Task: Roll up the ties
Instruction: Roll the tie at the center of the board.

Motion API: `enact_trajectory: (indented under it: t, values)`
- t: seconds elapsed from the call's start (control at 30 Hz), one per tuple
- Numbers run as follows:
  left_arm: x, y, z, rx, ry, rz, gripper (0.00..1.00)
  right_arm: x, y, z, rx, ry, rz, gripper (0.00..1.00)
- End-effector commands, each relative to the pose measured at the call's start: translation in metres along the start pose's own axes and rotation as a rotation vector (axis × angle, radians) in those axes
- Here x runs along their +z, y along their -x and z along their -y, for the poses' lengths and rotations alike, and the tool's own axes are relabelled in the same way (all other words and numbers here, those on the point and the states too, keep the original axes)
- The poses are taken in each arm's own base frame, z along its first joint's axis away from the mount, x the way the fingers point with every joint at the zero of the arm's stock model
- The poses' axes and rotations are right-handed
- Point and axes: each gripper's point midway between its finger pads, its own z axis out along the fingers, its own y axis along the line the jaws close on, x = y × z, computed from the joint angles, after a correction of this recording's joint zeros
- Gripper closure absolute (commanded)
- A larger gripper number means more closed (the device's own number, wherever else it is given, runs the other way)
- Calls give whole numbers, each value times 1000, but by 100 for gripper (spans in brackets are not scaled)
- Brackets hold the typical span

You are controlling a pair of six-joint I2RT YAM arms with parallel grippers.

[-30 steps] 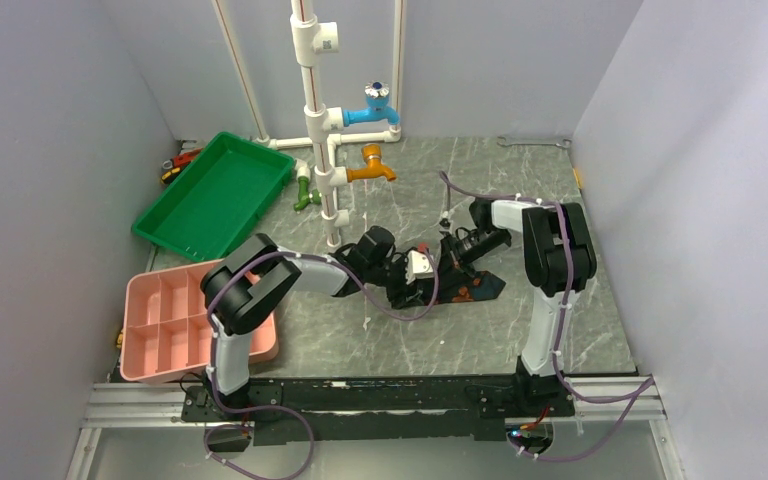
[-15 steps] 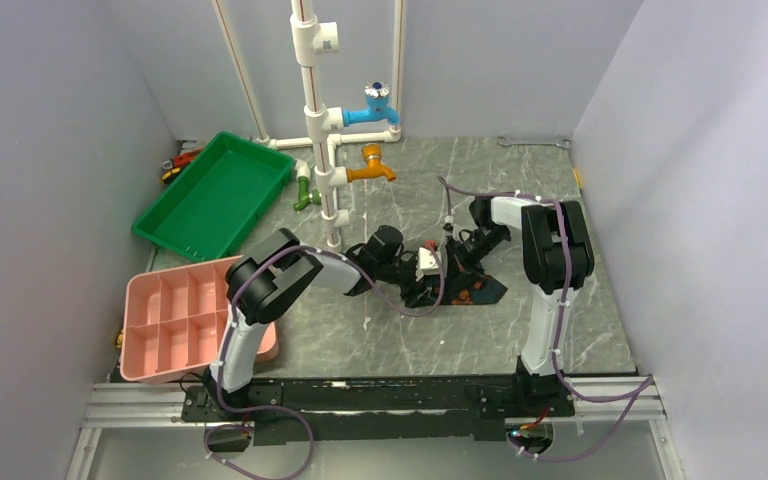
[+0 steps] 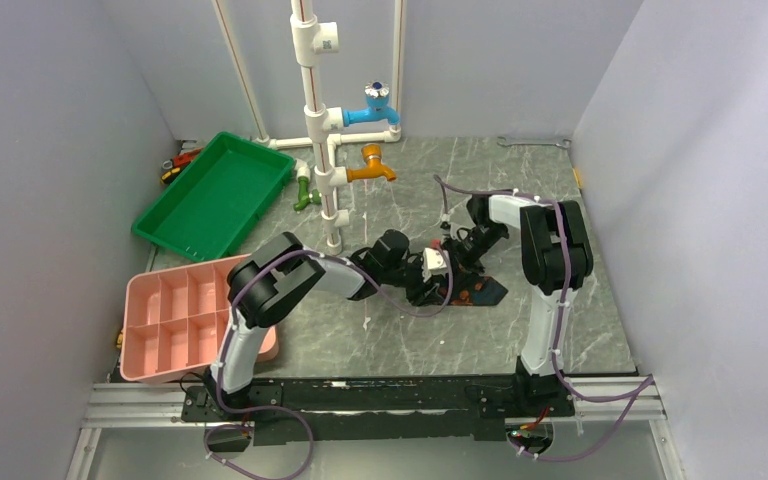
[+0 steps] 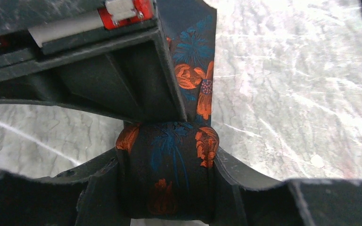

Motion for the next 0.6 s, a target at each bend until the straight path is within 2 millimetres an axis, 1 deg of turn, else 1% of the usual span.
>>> enact_trajectory:
  t: [0.0,0.03,0.07,0.13,0.2,0.27,0.3,0.33,0.4,0.47,0.57]
  values:
    - [-28,-62,7,-24,129,-269,70,-24,35,22,-199,-117,147,69]
    - [-37,-72,8,-23,147,-303,71,-37,35,17,-213,-101,172,61]
    - [-44,-78,11,-21,157,-326,72,-46,32,16,-215,-85,178,56]
    - [-56,-94,16,-31,168,-388,73,-61,25,8,-215,-38,176,52]
    - [-64,-107,21,-55,168,-455,72,-70,16,-4,-205,32,178,48]
    - [-66,-112,24,-62,162,-490,71,-74,8,-23,-194,125,183,43]
    - [-66,-113,25,-60,162,-503,70,-74,4,-34,-181,177,189,40]
    - [-66,-112,25,-56,161,-512,70,-73,2,-43,-161,225,195,36]
    - [-62,-111,25,-55,156,-531,66,-66,-1,-56,-127,299,190,33]
    - [-58,-110,24,-57,157,-548,61,-56,-5,-64,-110,338,168,33]
    - [-54,-108,22,-61,154,-552,60,-43,-8,-68,-107,355,149,38]
